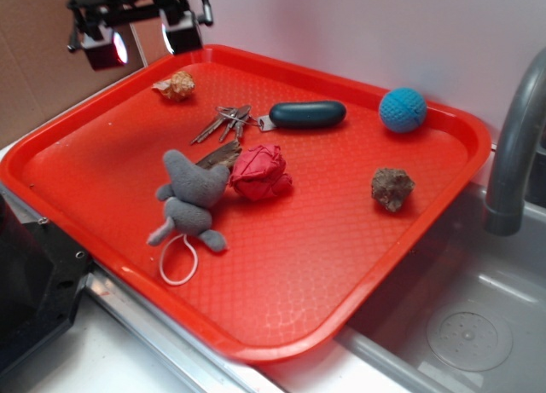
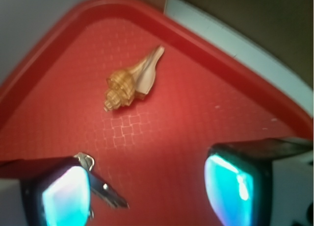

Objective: Grab the shell.

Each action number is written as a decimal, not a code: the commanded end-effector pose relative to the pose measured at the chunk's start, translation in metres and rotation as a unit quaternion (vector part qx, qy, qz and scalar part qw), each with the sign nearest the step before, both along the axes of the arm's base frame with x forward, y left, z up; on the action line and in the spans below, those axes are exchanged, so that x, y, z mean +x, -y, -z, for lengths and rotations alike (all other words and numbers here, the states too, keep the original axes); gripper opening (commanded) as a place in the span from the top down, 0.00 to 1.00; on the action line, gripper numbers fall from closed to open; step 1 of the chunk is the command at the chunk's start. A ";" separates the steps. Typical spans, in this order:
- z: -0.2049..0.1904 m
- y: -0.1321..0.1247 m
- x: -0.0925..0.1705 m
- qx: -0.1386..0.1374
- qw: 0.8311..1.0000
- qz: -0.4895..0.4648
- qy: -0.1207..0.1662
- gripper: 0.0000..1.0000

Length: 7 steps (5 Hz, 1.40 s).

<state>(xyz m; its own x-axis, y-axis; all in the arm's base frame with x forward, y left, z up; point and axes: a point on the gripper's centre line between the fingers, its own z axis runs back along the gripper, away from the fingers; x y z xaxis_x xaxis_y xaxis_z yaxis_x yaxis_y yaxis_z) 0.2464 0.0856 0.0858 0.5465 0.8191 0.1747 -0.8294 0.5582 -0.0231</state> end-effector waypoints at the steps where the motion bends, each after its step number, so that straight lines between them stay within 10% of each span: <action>1: 0.011 -0.043 0.026 0.003 0.998 -0.045 0.032 0.00; 5: 0.051 -0.064 0.024 0.017 0.998 -0.043 -0.036 0.00; 6: 0.051 -0.057 0.033 0.051 0.995 0.032 -0.075 1.00; 7: 0.022 -0.048 0.026 0.032 0.995 0.069 -0.058 1.00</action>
